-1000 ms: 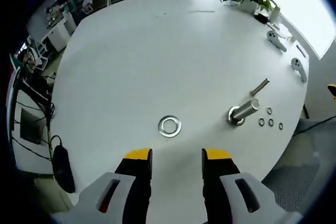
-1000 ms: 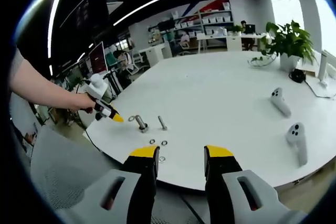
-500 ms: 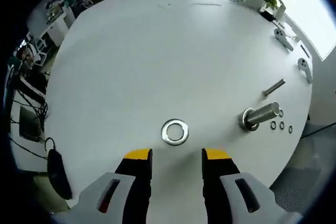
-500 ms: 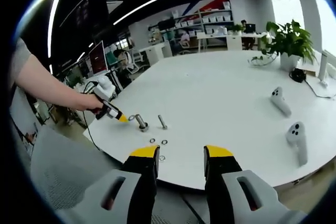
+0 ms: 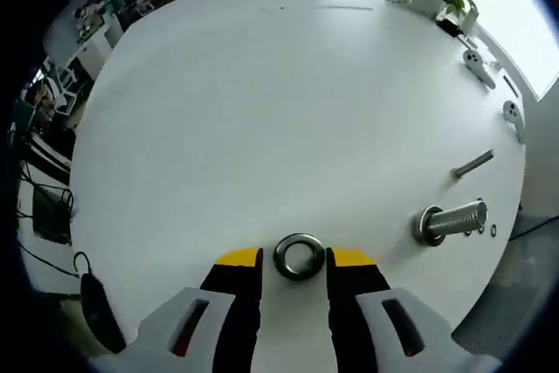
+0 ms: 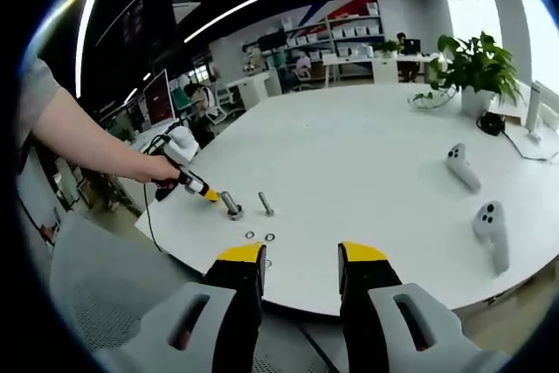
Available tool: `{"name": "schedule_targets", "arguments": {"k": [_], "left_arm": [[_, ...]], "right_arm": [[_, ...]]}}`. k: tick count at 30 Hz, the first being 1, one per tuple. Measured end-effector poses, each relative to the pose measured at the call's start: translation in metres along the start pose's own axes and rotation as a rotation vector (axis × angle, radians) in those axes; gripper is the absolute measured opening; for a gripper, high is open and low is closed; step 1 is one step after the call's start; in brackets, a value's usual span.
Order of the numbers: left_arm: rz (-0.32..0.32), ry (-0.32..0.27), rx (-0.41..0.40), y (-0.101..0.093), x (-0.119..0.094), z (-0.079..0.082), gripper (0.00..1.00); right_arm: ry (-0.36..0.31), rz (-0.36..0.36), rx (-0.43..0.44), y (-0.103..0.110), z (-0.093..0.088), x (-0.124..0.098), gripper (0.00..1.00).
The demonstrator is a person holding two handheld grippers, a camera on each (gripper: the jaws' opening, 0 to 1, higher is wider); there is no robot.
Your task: Place the washer onto the threaded stud by aligning its center hole with the stud, sliding it down to the base, and recovering from edge contact or off-axis alignment until the washer reaches the visible bottom stop.
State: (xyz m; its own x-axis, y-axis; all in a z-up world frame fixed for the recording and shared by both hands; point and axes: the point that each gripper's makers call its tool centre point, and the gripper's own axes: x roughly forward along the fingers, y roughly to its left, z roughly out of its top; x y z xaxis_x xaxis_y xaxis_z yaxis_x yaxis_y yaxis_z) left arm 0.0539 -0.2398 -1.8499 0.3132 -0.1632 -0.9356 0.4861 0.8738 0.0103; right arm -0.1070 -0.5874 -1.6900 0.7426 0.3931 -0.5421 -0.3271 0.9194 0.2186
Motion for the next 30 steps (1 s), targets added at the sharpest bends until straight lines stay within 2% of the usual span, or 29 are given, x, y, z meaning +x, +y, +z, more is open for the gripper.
{"name": "schedule_targets", "arguments": {"k": [1, 4, 9, 14, 17, 19, 23, 27, 28, 30], "left_arm": [[0.0, 0.001, 0.021, -0.002, 0.0, 0.001, 0.26], [-0.001, 0.006, -0.02, -0.001, 0.001, 0.0, 0.26], [-0.017, 0.045, 0.018, -0.007, 0.001, 0.0, 0.21], [-0.026, 0.06, 0.011, -0.014, -0.003, -0.007, 0.21], [-0.052, 0.121, 0.098, -0.023, -0.004, -0.018, 0.2], [-0.064, 0.159, 0.127, -0.034, -0.01, -0.026, 0.2], [-0.066, 0.178, 0.167, -0.044, -0.013, -0.035, 0.21], [-0.084, 0.203, 0.247, -0.053, -0.016, -0.045, 0.22], [-0.092, 0.196, 0.287, -0.055, -0.016, -0.045, 0.24], [-0.089, 0.196, 0.28, -0.055, -0.016, -0.045, 0.26]], "right_arm": [[0.0, 0.0, -0.001, 0.0, 0.0, 0.0, 0.35], [-0.003, -0.004, 0.003, -0.001, 0.0, 0.0, 0.35], [-0.001, -0.005, 0.002, -0.001, 0.0, 0.0, 0.35], [-0.003, -0.006, 0.003, -0.001, 0.0, -0.001, 0.35], [-0.006, -0.008, 0.005, -0.002, 0.001, -0.001, 0.34], [-0.006, -0.007, 0.005, -0.002, 0.001, -0.001, 0.34], [-0.005, -0.009, 0.005, -0.002, 0.0, -0.001, 0.34], [-0.006, -0.006, 0.004, -0.001, 0.001, -0.001, 0.34], [-0.011, -0.005, 0.007, -0.001, 0.001, -0.001, 0.34], [-0.013, -0.002, 0.009, -0.001, 0.002, -0.001, 0.34]]}}
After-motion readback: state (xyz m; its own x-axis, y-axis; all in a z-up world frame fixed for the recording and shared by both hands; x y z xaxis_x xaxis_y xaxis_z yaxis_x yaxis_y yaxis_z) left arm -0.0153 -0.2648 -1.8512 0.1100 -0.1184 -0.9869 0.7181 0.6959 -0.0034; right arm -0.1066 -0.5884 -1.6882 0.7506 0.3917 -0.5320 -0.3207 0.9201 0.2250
